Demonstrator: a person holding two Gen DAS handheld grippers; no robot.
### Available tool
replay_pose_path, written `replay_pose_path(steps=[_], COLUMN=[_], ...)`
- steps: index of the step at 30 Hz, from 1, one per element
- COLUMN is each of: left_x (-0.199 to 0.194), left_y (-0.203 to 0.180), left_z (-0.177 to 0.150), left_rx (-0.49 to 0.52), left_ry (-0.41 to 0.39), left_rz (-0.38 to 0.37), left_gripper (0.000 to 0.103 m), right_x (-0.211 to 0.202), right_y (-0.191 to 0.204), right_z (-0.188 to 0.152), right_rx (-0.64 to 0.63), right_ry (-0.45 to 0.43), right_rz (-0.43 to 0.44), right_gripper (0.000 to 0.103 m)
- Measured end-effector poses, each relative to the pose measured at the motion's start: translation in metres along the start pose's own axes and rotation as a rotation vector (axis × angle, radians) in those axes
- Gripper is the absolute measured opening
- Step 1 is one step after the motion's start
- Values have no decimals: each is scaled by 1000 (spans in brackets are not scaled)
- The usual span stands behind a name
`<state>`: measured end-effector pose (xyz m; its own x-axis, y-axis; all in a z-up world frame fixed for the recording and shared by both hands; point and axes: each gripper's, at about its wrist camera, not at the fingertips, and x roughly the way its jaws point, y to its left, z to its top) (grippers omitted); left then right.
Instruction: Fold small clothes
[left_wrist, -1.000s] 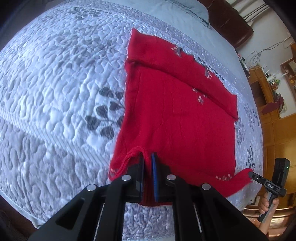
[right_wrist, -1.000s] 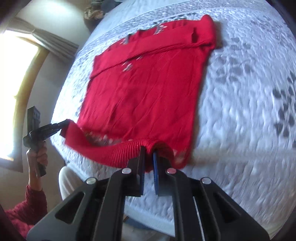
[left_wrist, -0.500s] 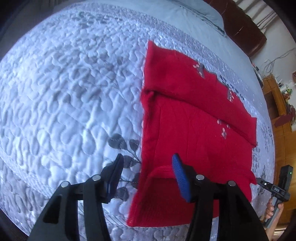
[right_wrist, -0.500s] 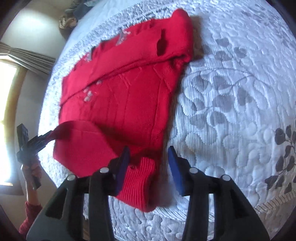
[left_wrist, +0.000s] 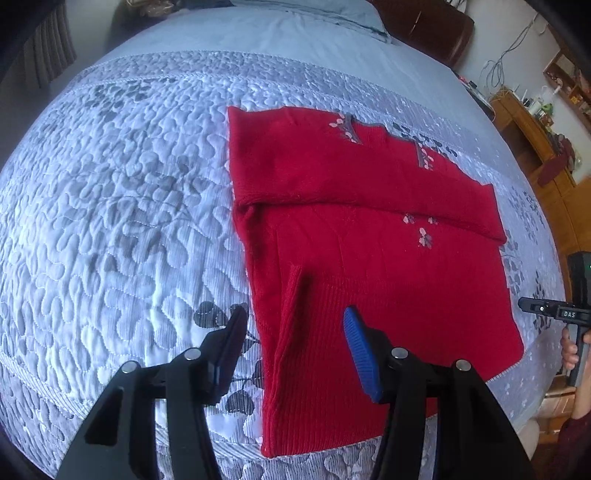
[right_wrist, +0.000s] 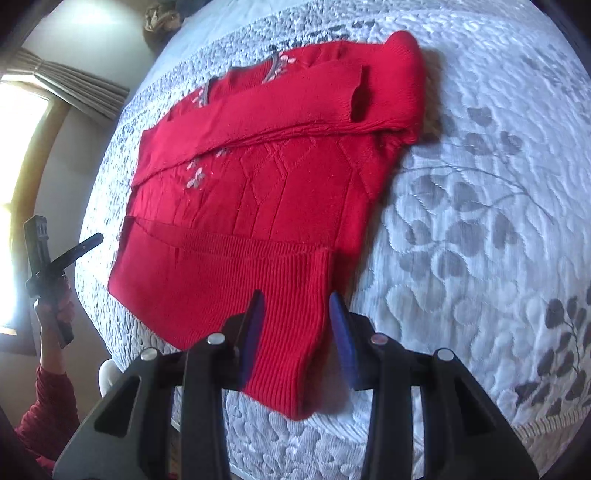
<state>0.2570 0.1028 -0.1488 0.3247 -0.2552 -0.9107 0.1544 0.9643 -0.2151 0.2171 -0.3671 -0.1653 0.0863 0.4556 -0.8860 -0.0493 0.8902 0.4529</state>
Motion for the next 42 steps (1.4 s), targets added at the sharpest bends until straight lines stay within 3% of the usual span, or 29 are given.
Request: replay_pose_path(steps=[7,10,11,12,14,17,20,25,27,31,33,35,42], left_x=[22,33,36,37,40,38,30,45,50,55,60,57,13], left_y=[-11,-13,-14,-16,-20,-22,-15,-11,-14,-20,-21,-18,-4], left_z=[8,11,11,10,8,4,3,4,5,8,9,10,14], left_rx=[81,100,111,124,156,177,146,137,155,169,172,142,69], left_ry=[14,28,32,31,38,18,-24,14,23,29,43,39,-73], left_rz=[9,32,41,44,53,66,30,45,64,61,75,63,-17], left_gripper=[55,54,52,49,20,6,5,6,13,21,19,4,4], right_x=[23,29,30,30,27,16,8,26,32,41,40,33,-15], right_y=[5,11,13,15,21,27,27,21,20,18,18,18,21], right_z=[15,15,15,15,14,12,12,14,13,14,15,15,12], right_rx=[-35,-72,-87,-105,-137,-156,-163,-152,-147,-134,-135,-129,-135], right_ry=[44,55,54,50,34,-2,-23,26,35,51,49,33,-66], right_rz=[-67,-77,-85,-91,-89,-35,-3,-86,-87,-83,-93,-66,12], right_gripper=[37,23,11,4,4,4,4,11,18,19,4,4,4])
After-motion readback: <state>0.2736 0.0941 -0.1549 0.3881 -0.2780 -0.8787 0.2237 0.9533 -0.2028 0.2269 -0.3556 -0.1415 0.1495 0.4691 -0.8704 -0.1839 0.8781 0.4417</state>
